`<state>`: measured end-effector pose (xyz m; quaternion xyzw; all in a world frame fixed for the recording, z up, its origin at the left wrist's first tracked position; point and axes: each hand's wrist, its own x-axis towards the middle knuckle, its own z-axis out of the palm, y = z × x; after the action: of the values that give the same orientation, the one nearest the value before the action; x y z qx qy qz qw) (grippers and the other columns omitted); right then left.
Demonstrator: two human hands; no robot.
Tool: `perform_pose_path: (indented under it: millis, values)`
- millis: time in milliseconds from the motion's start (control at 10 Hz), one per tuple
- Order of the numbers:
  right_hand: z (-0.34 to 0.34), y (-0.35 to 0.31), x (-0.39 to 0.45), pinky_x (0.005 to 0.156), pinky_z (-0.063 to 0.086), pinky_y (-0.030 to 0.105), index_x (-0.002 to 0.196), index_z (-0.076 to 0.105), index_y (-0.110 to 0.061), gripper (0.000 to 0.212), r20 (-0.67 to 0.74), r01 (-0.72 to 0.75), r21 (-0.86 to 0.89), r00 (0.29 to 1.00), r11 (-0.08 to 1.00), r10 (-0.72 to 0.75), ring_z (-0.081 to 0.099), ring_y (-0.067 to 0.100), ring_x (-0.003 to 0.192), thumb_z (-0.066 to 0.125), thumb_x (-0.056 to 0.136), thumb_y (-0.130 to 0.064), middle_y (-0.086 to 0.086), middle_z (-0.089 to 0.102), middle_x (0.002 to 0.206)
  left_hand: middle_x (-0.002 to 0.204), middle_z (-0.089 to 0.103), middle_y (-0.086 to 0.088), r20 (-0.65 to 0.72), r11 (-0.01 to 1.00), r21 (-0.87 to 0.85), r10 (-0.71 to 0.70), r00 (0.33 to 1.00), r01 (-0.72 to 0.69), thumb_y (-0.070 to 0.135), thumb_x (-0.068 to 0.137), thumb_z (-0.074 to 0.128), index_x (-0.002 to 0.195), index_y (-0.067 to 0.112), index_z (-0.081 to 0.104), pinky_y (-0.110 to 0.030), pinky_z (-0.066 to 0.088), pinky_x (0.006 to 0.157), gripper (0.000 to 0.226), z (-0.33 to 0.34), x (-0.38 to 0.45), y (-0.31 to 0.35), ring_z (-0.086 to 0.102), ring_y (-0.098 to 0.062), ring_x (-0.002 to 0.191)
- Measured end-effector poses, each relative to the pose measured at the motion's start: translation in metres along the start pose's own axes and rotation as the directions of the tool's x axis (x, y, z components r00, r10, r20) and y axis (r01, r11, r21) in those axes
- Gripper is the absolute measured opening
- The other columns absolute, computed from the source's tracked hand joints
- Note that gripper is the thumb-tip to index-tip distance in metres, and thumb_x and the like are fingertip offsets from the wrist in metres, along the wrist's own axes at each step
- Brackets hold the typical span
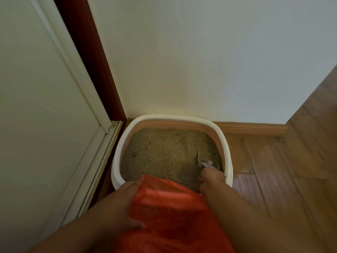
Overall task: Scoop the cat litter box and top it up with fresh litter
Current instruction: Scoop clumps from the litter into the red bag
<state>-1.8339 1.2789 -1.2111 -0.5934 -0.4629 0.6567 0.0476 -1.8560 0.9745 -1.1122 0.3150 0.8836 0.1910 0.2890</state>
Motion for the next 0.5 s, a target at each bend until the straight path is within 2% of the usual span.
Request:
perform_pose_path:
  millis: [100,200,300,400,500]
  values:
    - [-0.002,-0.011,0.009,0.06,0.048,0.037,0.125,0.059,0.005,0.035,-0.056,0.104,-0.081,0.993,0.991,-0.108,0.048,0.019,0.059,0.058,0.092,-0.007,0.006,0.05,0.074,0.133,0.012,0.047,-0.002,1.0,-0.025,0.015,1.0,-0.015,0.06,0.067,0.084,0.153,0.054,-0.006,0.001,0.028,0.093,0.125,-0.002,0.0,0.003,0.032,0.018,0.125]
    - [-0.002,-0.015,0.039,0.077,0.05,0.039,0.13,0.059,0.005,0.037,-0.05,0.192,-0.223,0.977,0.956,-0.208,0.062,0.027,0.078,0.057,0.097,-0.011,0.013,0.063,0.092,0.129,0.014,0.053,0.014,0.998,-0.062,0.015,1.0,-0.014,0.059,0.067,0.085,0.151,0.058,-0.006,0.007,0.031,0.085,0.124,-0.002,0.0,0.002,0.031,0.031,0.113]
    - [0.0,-0.026,0.045,0.082,0.054,0.042,0.136,0.055,0.0,0.04,-0.018,0.284,-0.391,0.949,0.875,-0.316,0.065,0.035,0.103,0.056,0.102,-0.02,0.018,0.066,0.115,0.137,0.012,0.051,0.002,0.998,-0.064,0.015,1.0,-0.015,0.062,0.065,0.085,0.152,0.058,-0.008,0.006,0.029,0.087,0.127,0.0,0.002,-0.003,0.03,0.028,0.117]
    - [0.004,-0.036,0.054,0.072,0.053,0.039,0.129,0.06,-0.004,0.032,0.027,0.333,-0.485,0.93,0.808,-0.366,0.064,0.029,0.092,0.056,0.102,-0.021,0.013,0.065,0.104,0.147,0.011,0.043,-0.009,0.998,-0.063,0.004,1.0,-0.005,0.063,0.064,0.084,0.153,0.056,-0.011,0.002,0.027,0.095,0.13,0.004,0.005,-0.01,0.03,0.018,0.13]
    - [0.01,-0.043,0.061,0.086,0.058,0.048,0.123,0.064,-0.006,0.029,0.076,0.366,-0.509,0.921,0.779,-0.383,0.066,0.03,0.094,0.058,0.1,-0.023,0.012,0.067,0.103,0.139,0.011,0.048,0.008,0.997,-0.07,-0.014,1.0,0.014,0.06,0.066,0.085,0.152,0.057,-0.009,0.009,0.025,0.087,0.128,0.005,0.008,-0.012,0.029,0.024,0.123]
